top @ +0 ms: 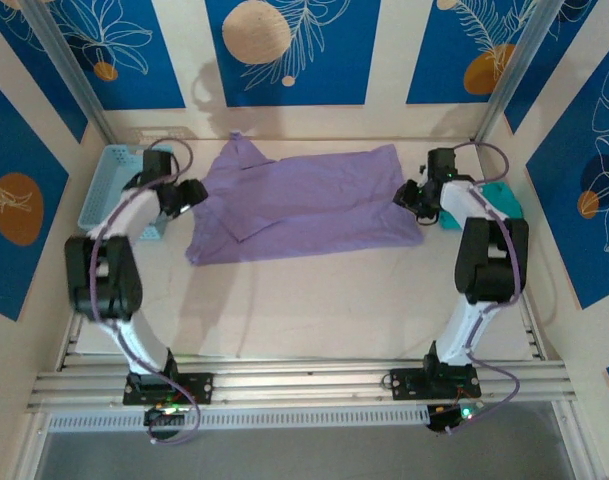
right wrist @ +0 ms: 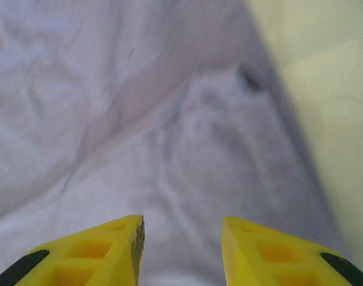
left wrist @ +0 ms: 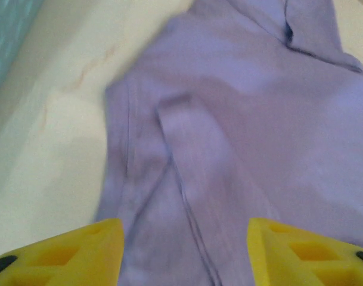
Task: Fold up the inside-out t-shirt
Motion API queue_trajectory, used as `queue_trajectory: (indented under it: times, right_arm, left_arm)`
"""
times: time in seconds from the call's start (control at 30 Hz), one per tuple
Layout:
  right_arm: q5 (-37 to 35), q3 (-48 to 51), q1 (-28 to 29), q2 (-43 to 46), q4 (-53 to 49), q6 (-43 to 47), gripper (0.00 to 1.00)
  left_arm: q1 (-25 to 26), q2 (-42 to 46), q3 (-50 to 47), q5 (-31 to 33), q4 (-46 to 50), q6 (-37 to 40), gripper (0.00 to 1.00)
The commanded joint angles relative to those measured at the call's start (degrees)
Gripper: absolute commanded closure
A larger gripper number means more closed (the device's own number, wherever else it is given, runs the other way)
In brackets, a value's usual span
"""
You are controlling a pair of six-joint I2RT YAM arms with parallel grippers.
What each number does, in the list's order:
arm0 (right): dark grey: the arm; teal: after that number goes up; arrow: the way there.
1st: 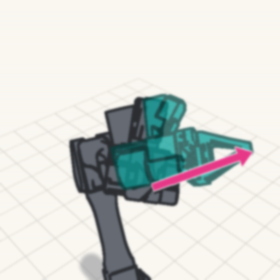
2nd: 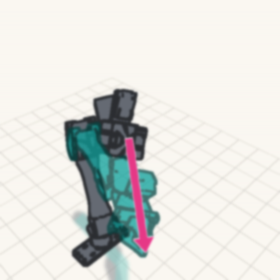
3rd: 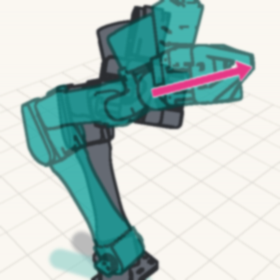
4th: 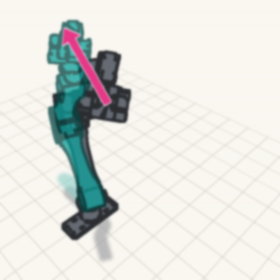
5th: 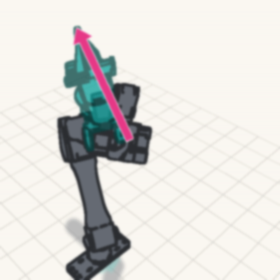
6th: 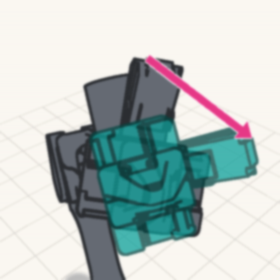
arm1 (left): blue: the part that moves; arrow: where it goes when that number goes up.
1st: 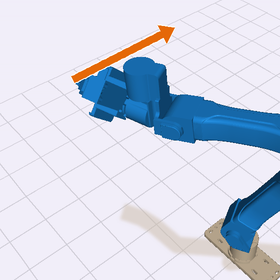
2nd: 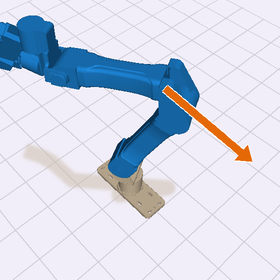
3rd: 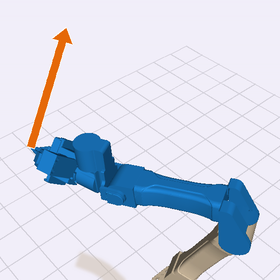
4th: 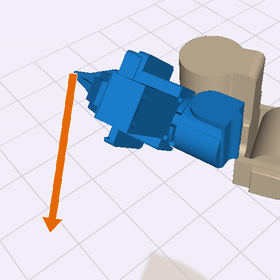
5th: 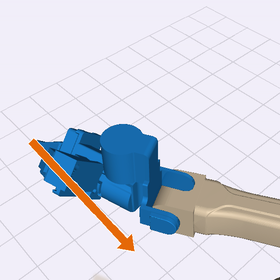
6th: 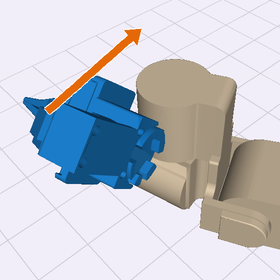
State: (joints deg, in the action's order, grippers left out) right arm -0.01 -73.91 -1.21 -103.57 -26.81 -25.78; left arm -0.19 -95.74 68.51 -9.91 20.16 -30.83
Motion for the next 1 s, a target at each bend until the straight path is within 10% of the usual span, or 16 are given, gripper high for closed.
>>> queue_trajectory:
  times: [0.0, 0.67, 0.97]
  right_arm:
    - [-0.5, 5.2, 3.4, 3.3, -0.5, 1.9, 0.6]
    - [-11.5, 4.3, 4.6, -5.7, -17.9, 9.0, 0.62]
    - [-14.5, 18.6, 4.8, 10.3, -17.8, 3.6, 0.65]
  left_arm:
    - [2.7, 10.0, -12.7, -5.3, -11.2, -5.0, 0.4]
    - [6.5, 2.7, -24.2, -6.8, -10.9, 0.8, 0.39]
    - [8.5, 18.5, -38.6, -5.0, -7.5, 0.0, 0.39]
